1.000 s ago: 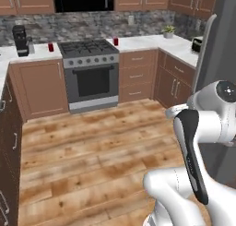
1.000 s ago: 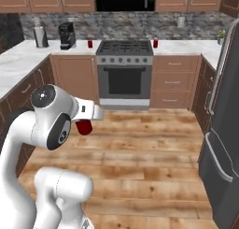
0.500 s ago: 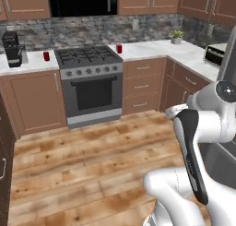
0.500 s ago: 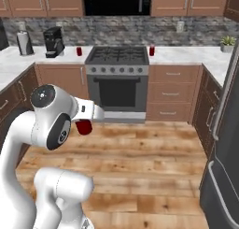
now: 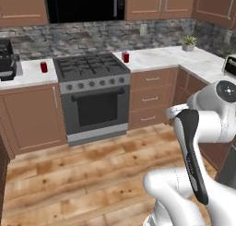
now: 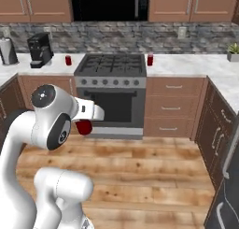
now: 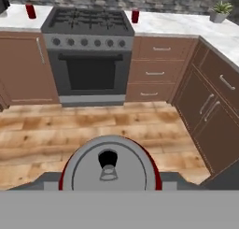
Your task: Four empty soda cans are scattered around the kitchen. Gather all the cans and cluster them next to the stove for recycling.
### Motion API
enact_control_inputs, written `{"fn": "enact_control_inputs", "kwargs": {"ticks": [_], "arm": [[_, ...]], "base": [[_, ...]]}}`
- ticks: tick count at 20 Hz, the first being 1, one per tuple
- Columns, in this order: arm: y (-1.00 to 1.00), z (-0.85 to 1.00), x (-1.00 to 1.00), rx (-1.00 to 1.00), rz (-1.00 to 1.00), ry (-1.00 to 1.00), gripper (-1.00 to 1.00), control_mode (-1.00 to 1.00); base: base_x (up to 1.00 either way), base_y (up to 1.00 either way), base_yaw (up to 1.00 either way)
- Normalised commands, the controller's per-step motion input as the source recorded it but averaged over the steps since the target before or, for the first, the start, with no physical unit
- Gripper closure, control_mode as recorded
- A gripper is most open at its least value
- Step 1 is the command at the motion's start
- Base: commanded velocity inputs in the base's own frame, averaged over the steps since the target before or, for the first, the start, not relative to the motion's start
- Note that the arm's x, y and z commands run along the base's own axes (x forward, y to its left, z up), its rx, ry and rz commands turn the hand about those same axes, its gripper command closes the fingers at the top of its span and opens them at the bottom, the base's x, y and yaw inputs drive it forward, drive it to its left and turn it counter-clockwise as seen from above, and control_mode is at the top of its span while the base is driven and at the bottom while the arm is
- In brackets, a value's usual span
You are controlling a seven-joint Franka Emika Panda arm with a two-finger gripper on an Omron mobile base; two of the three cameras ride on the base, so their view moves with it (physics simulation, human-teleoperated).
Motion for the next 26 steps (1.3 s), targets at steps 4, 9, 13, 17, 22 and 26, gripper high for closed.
{"fn": "enact_control_inputs", "kwargs": {"ticks": [4,9,13,17,22,26], "arm": [[0.0,0.0,0.0,0.0,0.0,0.0,1.0,1.0],[0.0,0.0,0.0,0.0,0.0,0.0,1.0,1.0],[0.0,0.0,0.0,0.0,0.0,0.0,1.0,1.0],[0.0,0.0,0.0,0.0,0.0,0.0,1.0,1.0],[0.0,0.0,0.0,0.0,0.0,0.0,1.0,1.0],[0.0,0.0,0.0,0.0,0.0,0.0,1.0,1.0]], "base": [[0.99,-0.15,0.02],[0.92,-0.09,0.03],[0.71,0.0,0.07],[0.55,-0.08,0.07],[0.44,-0.37,0.12],[0.49,-0.46,0.15]]}}
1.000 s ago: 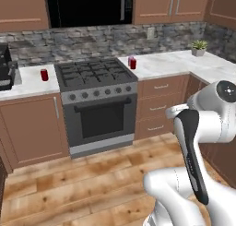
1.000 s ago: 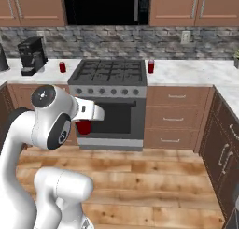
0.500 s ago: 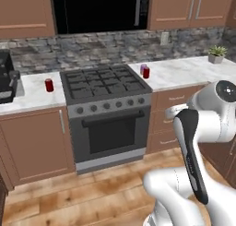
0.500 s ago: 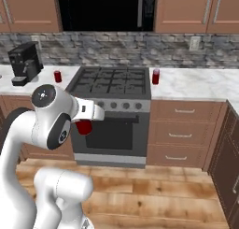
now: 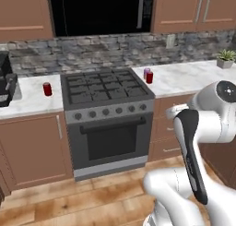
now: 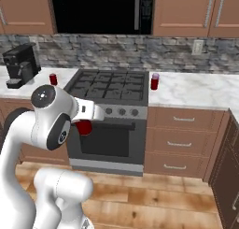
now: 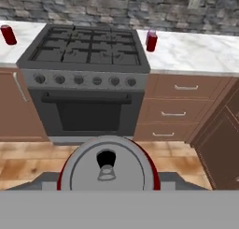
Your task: Four empty soda cans are scattered around the kitchen. Gather all the cans and cluster them next to the stove for recycling.
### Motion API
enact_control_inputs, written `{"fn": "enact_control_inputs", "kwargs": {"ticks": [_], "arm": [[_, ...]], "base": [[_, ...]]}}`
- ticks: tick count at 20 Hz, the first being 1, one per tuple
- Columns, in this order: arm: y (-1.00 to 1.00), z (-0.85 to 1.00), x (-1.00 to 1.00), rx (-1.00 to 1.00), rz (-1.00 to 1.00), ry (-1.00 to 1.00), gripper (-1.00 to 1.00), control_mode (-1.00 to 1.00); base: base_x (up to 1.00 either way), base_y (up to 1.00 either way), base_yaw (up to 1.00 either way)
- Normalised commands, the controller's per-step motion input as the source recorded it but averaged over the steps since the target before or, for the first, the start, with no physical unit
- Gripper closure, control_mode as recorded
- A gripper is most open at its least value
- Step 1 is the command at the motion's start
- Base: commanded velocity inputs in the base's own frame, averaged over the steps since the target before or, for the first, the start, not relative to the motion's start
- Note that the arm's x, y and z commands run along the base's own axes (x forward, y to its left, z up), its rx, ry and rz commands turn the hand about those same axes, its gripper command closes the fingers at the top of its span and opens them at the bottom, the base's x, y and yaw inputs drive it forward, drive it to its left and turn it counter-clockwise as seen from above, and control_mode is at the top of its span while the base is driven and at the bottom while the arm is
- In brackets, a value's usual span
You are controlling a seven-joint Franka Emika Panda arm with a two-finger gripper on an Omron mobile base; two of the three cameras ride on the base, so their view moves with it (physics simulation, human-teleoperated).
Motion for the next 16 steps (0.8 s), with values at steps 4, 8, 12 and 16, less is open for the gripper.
{"fn": "enact_control_inputs", "kwargs": {"ticks": [4,8,12,16], "arm": [[0.0,0.0,0.0,0.0,0.0,0.0,1.0,1.0],[0.0,0.0,0.0,0.0,0.0,0.0,1.0,1.0],[0.0,0.0,0.0,0.0,0.0,0.0,1.0,1.0],[0.0,0.0,0.0,0.0,0.0,0.0,1.0,1.0]], "base": [[0.47,-0.24,0.12],[0.48,0.0,0.04],[0.56,0.0,0.03],[0.57,0.0,0.05]]}}
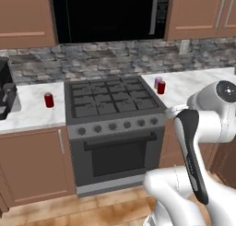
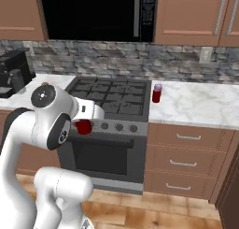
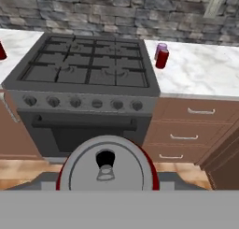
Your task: Four empty soda cans are scattered around the kitchen. Gather all the cans and cluster them next to the stove for recycling.
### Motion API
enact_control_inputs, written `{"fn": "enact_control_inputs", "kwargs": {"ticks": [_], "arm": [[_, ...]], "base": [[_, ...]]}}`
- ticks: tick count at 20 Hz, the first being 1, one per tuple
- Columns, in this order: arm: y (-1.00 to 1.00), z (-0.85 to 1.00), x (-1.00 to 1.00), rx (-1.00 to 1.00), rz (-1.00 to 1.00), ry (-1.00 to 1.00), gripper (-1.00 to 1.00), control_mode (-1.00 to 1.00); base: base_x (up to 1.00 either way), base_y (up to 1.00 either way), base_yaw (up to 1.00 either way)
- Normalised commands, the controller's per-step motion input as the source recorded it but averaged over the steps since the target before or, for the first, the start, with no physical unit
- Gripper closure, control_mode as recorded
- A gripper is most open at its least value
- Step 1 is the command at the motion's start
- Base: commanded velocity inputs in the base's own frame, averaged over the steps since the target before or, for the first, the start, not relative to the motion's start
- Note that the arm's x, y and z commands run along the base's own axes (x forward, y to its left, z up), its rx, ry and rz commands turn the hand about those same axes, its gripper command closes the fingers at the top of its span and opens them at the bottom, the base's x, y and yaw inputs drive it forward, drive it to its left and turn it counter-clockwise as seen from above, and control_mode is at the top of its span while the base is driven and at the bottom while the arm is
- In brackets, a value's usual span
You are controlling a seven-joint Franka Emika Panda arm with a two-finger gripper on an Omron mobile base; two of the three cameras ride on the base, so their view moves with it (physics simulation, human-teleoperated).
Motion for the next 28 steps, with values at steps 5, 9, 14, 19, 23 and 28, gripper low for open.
{"fn": "enact_control_inputs", "kwargs": {"ticks": [5,9,14,19,23,28], "arm": [[0.0,0.0,0.0,0.0,0.0,0.0,1.0,1.0],[0.0,0.0,0.0,0.0,0.0,0.0,1.0,1.0],[0.0,0.0,0.0,0.0,0.0,0.0,1.0,1.0],[0.0,0.0,0.0,0.0,0.0,0.0,1.0,1.0],[0.0,0.0,0.0,0.0,0.0,0.0,1.0,1.0],[0.0,0.0,0.0,0.0,0.0,0.0,1.0,1.0]], "base": [[0.48,0.0,0.1],[0.44,0.0,0.09],[0.38,0.0,0.08],[0.4,-0.04,0.06],[0.39,-0.06,0.06],[0.41,-0.06,0.06]]}}
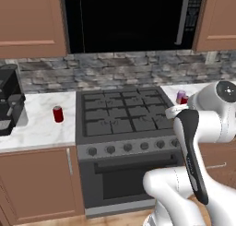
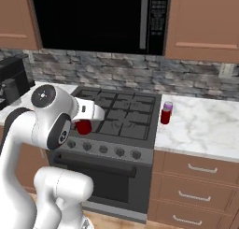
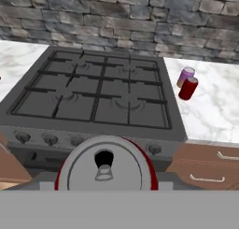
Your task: Four empty soda cans are scattered around the kitchen. Gather all the cans and cluster them next to the stove for recycling.
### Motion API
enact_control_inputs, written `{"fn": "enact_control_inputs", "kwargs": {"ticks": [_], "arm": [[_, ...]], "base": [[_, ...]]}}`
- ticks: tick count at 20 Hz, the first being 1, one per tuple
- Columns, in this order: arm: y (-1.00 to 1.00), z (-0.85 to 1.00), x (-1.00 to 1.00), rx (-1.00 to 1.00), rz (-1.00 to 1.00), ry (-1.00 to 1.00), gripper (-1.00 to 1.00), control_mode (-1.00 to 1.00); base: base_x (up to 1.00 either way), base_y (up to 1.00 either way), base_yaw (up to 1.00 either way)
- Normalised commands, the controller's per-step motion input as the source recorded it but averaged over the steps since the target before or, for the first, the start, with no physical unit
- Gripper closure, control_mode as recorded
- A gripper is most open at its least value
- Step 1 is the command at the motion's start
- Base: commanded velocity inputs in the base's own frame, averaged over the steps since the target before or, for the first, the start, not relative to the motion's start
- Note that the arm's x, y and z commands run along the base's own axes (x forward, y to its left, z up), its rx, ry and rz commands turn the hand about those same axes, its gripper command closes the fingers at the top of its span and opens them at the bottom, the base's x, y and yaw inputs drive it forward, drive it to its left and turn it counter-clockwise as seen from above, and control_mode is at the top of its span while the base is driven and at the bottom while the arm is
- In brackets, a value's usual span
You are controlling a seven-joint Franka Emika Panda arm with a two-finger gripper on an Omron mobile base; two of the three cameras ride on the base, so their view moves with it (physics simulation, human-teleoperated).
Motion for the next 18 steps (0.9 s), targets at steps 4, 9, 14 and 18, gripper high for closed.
{"fn": "enact_control_inputs", "kwargs": {"ticks": [4,9,14,18], "arm": [[0.0,0.0,0.0,0.0,0.0,0.0,1.0,1.0],[0.0,0.0,0.0,0.0,0.0,0.0,1.0,1.0],[0.0,0.0,0.0,0.0,0.0,0.0,1.0,1.0],[0.0,0.0,0.0,0.0,0.0,0.0,1.0,1.0]], "base": [[0.41,-0.08,0.05],[0.32,-0.04,0.04],[0.14,0.0,0.04],[0.03,0.0,0.04]]}}
